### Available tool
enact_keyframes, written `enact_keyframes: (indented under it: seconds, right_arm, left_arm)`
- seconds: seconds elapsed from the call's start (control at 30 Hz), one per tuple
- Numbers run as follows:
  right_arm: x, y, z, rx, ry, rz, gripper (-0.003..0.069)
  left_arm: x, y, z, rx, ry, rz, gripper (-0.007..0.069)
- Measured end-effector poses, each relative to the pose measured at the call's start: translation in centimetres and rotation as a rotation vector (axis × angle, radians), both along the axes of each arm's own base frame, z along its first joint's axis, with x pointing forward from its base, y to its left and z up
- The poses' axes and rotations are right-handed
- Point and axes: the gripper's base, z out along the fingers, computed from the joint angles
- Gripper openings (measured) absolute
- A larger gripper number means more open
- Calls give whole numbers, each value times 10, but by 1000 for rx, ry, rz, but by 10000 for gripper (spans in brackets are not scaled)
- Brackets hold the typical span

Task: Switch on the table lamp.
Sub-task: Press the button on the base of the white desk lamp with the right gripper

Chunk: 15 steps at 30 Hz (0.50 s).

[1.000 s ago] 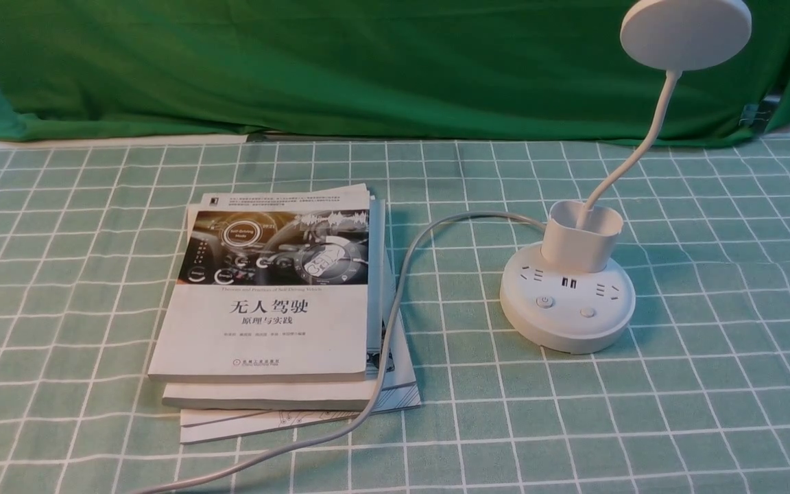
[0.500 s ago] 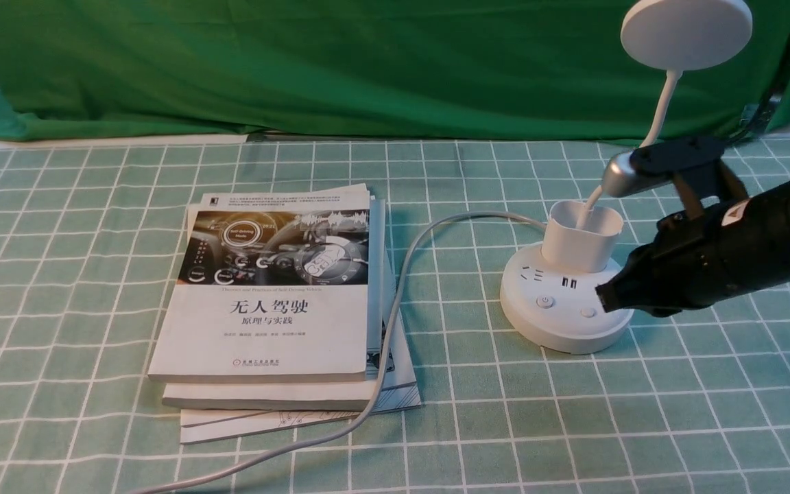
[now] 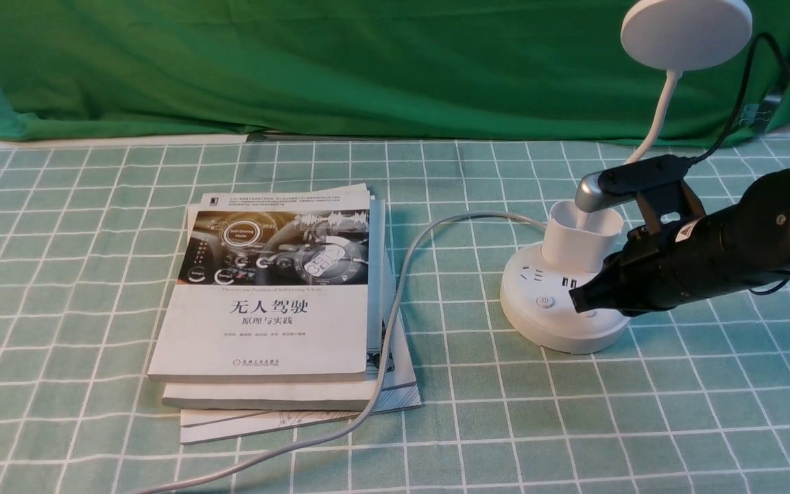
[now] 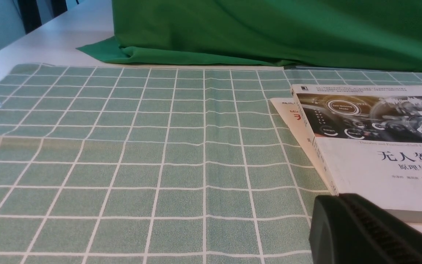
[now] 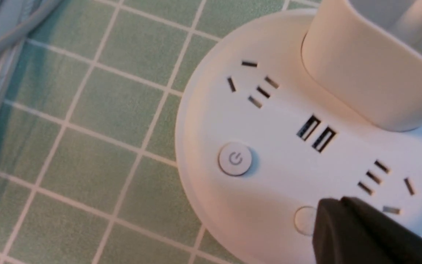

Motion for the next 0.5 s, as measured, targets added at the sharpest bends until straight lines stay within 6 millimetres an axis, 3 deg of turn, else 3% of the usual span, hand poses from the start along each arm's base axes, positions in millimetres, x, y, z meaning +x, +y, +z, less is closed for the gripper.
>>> enact_keyframes:
  seconds: [0.5]
  right_arm:
    - [4,2,-18,-17,27,-1,38]
  left_arm:
    - [0,0,0,11,0,1,21]
